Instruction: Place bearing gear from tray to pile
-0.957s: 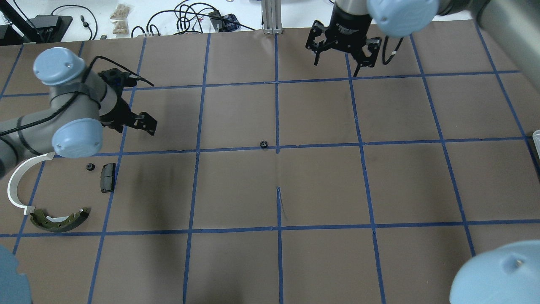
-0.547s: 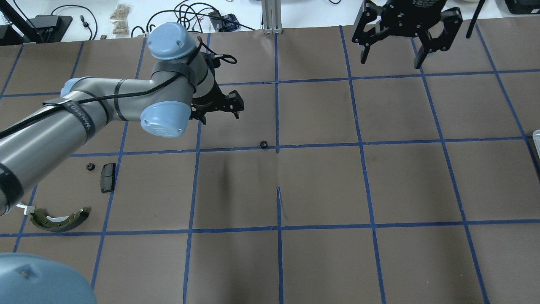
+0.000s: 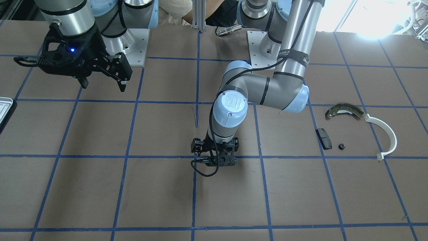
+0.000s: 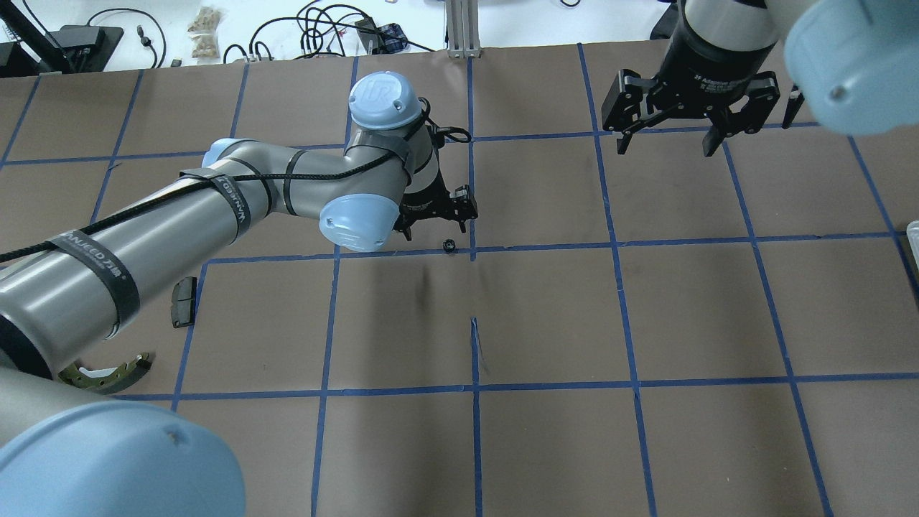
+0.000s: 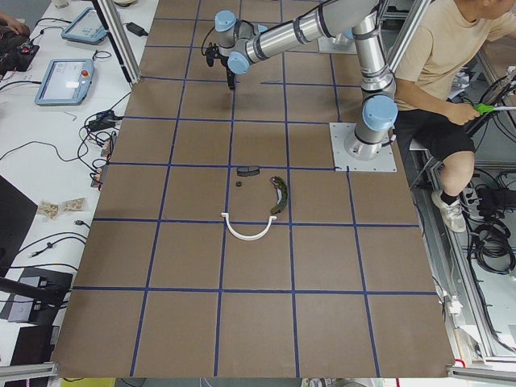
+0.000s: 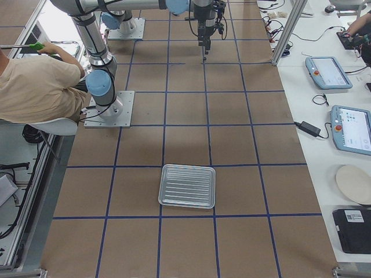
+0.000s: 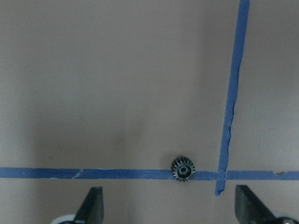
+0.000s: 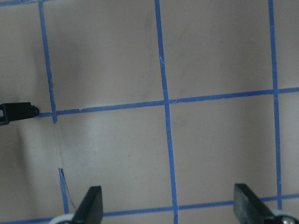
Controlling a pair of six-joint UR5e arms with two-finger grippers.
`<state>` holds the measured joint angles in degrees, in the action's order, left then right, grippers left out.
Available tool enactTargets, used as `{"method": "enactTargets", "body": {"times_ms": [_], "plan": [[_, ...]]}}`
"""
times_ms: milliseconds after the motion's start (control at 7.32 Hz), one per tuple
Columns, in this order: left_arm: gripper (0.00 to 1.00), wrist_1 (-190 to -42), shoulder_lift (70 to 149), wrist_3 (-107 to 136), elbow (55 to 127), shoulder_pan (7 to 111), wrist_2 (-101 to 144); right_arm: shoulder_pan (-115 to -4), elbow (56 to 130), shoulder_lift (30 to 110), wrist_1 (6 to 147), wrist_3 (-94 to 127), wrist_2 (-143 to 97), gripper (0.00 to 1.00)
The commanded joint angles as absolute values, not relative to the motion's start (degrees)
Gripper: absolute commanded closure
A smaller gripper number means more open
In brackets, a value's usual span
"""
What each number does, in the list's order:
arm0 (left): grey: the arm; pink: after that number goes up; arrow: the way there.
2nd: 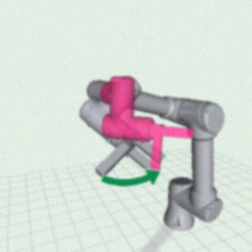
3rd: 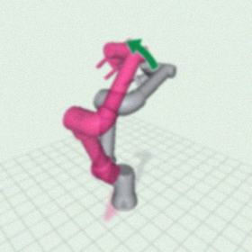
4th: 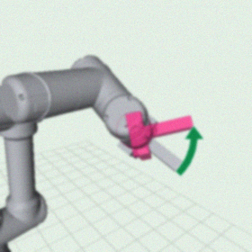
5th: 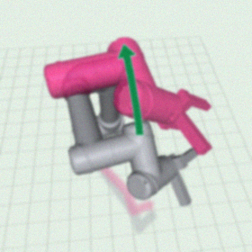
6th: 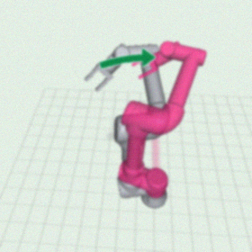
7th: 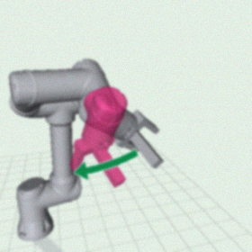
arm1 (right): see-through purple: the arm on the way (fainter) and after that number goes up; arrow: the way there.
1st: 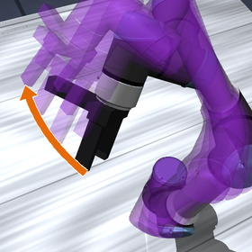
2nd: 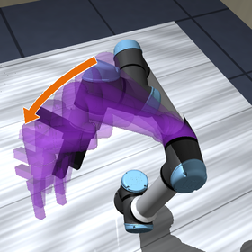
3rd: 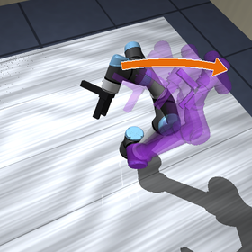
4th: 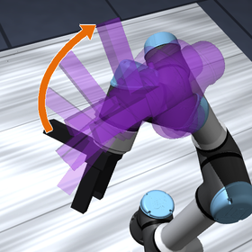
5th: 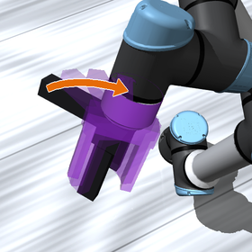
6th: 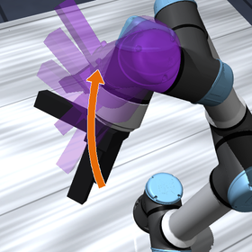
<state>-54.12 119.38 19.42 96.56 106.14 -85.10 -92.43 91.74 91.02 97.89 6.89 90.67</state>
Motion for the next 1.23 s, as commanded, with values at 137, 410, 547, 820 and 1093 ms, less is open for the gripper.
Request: {"method": "enactTargets", "body": {"times_ms": [137,410,547,820,1093], "plan": [[0.0,-52.2,122.3,20.0,96.0,108.5,-88.3,-92.3,91.0,91.4,96.4,6.1,91.1,0.0],[0.25,-52.0,123.3,22.0,95.5,108.5,-88.3,-92.4,91.6,91.8,95.4,6.1,90.9,0.0],[0.47,-51.6,123.3,22.7,95.6,108.7,-88.3,-92.4,91.7,91.8,95.4,6.2,91.0,0.0],[1.0,-51.5,123.5,22.3,95.6,108.7,-88.4,-92.4,91.6,91.8,95.7,6.2,91.0,0.0],[1.0,-52.1,121.5,21.7,95.6,108.3,-92.4,-92.4,91.7,91.8,95.9,6.2,91.0,0.0]]}}
